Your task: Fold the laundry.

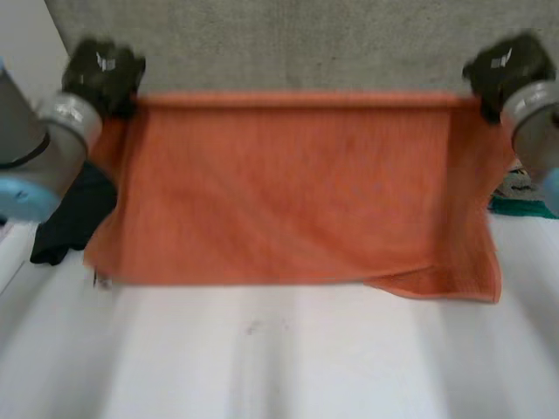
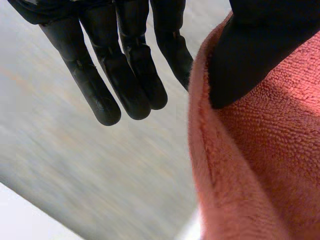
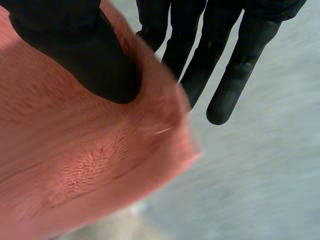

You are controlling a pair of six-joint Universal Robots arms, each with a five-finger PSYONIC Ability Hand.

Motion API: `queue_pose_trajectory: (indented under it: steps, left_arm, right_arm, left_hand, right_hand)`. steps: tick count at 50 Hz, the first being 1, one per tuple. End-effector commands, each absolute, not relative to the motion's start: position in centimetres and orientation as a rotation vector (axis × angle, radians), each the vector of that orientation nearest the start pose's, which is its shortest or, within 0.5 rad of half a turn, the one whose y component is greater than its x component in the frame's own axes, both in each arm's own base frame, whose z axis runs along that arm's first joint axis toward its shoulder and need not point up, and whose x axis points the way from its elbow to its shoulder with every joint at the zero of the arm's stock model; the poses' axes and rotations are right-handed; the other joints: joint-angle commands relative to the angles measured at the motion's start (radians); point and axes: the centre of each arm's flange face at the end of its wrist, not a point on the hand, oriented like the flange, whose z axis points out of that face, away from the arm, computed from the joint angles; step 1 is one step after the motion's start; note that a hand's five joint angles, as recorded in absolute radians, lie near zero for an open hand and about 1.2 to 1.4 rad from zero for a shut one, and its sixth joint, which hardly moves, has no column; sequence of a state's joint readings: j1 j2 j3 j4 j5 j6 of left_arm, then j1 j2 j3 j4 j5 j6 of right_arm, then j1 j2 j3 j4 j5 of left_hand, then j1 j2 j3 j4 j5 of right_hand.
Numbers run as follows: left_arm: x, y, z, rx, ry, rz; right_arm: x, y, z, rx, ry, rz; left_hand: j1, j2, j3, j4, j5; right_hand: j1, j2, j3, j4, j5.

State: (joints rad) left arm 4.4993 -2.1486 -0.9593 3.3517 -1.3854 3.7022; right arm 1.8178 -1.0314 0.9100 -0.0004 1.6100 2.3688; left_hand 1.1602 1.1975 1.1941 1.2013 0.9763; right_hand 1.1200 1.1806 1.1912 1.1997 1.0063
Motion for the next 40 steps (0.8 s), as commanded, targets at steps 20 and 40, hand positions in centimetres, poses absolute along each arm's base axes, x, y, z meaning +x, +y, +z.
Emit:
queue_pose_trajectory:
  steps: [20,40]
  left_arm:
    - [-23.9,-38.5,23.3,0.774,1.650,-2.414]
    - [-21.9,-34.0,14.1,0.908,1.959,-2.098]
  right_arm:
    - [25.1,-38.6,27.2,-1.161,1.753,-2.758]
    - [19.1,-33.7,15.7,-1.322,2.443,-1.953]
  left_hand:
    - [0.236,0.199,0.202,0.195,0.245]
    - [-0.274,-0.312,-0.308,-0.315,-0.265]
  right_hand:
    - [0.276,0.216,0.205,0.197,0.215]
    - [0.276,0.216,0.205,0.197,0.215]
